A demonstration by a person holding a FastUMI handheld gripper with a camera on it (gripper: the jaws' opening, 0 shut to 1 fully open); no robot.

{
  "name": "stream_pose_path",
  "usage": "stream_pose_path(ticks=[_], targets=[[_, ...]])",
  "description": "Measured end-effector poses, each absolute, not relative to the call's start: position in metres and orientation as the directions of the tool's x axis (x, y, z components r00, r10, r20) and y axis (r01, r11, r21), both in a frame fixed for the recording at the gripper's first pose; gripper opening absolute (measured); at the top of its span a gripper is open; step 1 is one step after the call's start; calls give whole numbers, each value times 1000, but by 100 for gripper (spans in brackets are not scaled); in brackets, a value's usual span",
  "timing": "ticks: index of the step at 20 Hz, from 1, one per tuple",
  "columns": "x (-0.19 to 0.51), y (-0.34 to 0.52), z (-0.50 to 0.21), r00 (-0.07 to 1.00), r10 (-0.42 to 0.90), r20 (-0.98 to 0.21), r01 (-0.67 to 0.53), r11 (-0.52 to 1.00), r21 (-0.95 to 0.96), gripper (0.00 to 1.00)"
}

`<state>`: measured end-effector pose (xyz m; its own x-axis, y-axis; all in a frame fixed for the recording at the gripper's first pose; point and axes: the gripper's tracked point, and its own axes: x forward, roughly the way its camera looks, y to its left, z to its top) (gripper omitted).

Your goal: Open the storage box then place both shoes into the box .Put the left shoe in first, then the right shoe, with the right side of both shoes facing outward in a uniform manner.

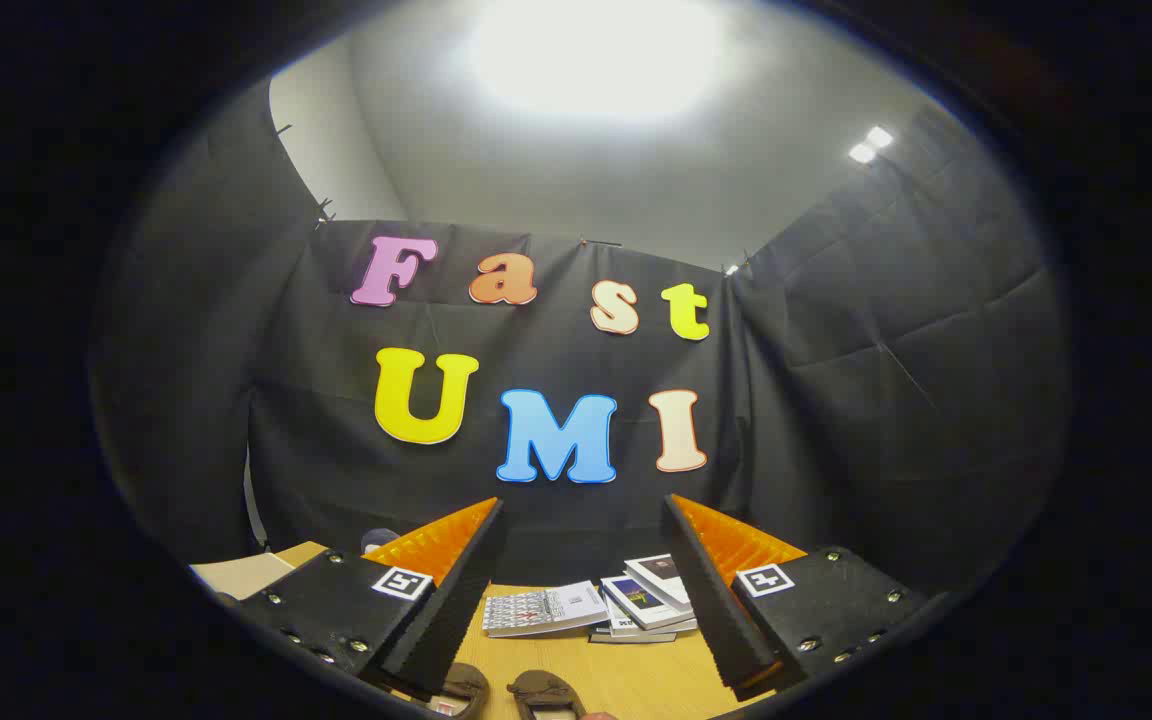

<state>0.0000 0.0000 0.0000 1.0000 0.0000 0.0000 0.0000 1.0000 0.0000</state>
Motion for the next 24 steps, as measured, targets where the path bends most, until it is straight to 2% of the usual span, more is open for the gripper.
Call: stream_pose_path(ticks=[8, 24], targets=[[-13, 14, 4, 999, 29, 18, -28, 997, -67, 95], [-13, 31, -31, 997, 63, -40, -63, 998, 16, 95]])
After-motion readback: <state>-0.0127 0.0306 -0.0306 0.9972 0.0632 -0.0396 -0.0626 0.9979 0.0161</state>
